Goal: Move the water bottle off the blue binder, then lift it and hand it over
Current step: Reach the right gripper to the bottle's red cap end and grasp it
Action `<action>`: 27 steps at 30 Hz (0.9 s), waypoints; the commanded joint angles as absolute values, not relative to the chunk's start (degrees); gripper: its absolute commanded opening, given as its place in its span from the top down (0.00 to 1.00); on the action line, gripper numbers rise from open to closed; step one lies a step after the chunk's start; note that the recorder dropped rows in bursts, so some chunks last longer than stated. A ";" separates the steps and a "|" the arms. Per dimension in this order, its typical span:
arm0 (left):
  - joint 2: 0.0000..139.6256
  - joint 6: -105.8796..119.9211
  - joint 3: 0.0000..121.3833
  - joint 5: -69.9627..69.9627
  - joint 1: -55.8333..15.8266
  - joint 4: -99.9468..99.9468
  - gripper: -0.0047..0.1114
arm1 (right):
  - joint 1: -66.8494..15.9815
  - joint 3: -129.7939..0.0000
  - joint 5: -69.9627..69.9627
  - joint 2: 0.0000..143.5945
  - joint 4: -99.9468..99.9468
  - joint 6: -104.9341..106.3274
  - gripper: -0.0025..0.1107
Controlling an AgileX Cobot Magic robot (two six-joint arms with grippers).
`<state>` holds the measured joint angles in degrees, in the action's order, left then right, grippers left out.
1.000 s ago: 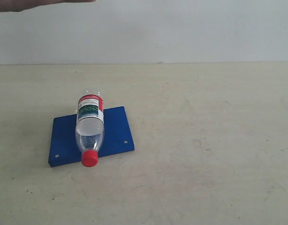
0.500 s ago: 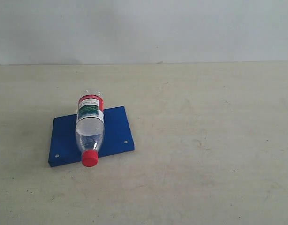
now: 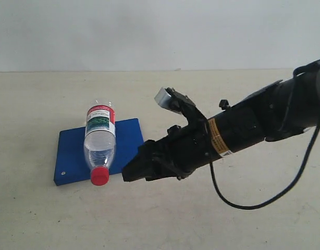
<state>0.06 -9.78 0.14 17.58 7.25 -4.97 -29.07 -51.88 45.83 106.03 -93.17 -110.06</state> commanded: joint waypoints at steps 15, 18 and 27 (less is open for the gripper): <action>0.00 -9.45 0.00 16.91 7.43 -4.93 0.92 | -32.72 -65.42 54.18 122.45 -84.06 -114.98 0.49; 0.00 -9.45 0.00 16.91 7.43 -4.93 0.92 | -33.30 -65.40 53.52 123.66 -83.75 -114.98 0.49; 0.00 -9.45 0.00 16.91 7.43 -4.93 0.92 | -34.90 -68.43 55.40 128.45 -79.55 -115.25 0.49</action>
